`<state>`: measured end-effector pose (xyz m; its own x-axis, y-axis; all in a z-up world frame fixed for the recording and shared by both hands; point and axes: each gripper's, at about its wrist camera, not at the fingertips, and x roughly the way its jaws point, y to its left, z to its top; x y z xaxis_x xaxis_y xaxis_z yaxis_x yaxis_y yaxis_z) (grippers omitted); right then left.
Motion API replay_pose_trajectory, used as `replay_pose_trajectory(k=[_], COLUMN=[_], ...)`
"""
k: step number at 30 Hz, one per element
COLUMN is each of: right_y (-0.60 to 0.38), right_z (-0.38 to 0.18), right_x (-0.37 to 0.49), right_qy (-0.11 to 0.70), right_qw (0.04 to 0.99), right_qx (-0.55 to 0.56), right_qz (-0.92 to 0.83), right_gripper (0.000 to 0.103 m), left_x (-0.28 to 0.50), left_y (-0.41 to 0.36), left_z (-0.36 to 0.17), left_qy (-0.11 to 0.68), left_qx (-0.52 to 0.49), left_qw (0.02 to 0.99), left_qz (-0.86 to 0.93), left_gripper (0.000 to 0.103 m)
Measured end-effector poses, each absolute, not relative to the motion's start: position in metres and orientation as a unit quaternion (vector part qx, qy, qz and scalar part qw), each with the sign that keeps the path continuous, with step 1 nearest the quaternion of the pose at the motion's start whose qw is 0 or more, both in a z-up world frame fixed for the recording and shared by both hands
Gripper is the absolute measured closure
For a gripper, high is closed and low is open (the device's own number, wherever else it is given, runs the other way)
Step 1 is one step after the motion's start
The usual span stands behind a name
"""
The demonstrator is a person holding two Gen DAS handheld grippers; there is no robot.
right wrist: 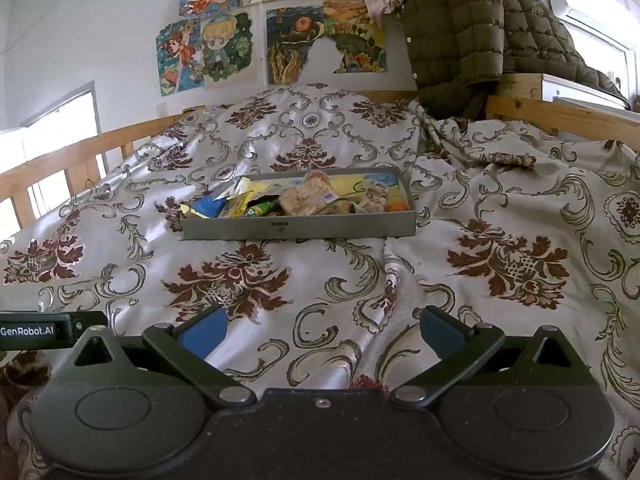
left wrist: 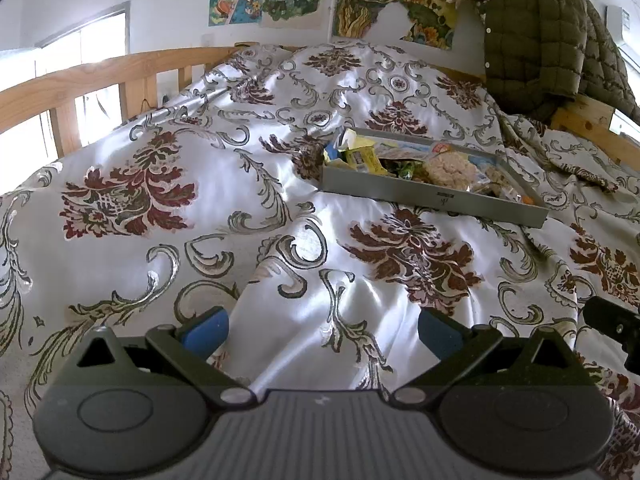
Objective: Organize snacks
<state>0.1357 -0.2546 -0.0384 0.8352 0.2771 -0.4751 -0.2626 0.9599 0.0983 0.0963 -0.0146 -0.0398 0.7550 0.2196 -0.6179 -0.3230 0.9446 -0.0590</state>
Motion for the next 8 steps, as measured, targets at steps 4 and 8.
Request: replay_pose_trajectory(k=[4, 8], right_y=[-0.2541, -0.2538], right_z=[-0.0369, -0.0376], right_x=[0.1377, 0.1375], right_qy=[0.252, 0.255], right_qw=[0.957, 0.956], right_qx=[0.014, 0.013], right_qz=[0.142, 0.143], right_gripper=[0.001, 0.001], left_x=[0.0963, 0.0964], left_y=[-0.0143, -0.0147], left_z=[-0.04, -0.0401], left_qy=[0.319, 0.319], left_qx=[-0.081, -0.081], left_qw=[0.933, 0.933], left_qz=[0.145, 0.145], left_gripper=[0.0, 0.0])
